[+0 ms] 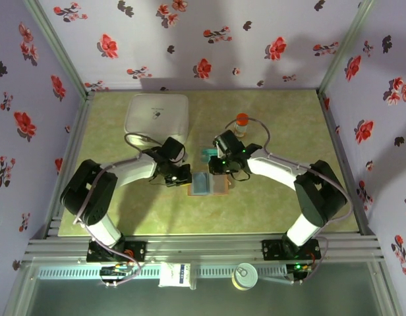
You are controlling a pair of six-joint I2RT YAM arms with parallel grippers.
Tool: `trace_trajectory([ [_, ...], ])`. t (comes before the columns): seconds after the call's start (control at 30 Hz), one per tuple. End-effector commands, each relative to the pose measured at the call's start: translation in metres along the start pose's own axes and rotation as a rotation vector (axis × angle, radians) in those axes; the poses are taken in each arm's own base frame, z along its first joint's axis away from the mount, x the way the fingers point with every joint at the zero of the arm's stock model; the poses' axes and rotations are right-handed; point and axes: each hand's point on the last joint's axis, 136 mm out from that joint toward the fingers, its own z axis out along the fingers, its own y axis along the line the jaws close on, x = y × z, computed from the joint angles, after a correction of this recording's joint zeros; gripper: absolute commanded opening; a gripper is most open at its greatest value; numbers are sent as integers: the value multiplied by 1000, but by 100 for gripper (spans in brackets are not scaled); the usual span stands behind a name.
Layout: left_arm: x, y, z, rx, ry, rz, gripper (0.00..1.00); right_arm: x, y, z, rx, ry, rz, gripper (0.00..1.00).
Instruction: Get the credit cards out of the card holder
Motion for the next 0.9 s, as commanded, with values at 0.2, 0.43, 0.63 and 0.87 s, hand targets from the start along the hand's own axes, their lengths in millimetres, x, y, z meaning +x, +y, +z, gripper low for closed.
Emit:
trace_trajectory([
  [0.2, 5, 28, 12, -131, 13, -18, 0, 14, 15, 9, -86, 31, 157, 25],
  [0.43, 10, 38, 11, -177, 20, -11, 0, 18, 29, 23, -170, 71, 211, 30],
  [0.63, 10, 37, 6, -180, 12, -1, 0, 25, 39, 35, -216, 108, 232, 18],
  [0.87, 10, 38, 8, -183, 17, 1, 0, 44, 25, 49, -170, 157, 251, 24],
])
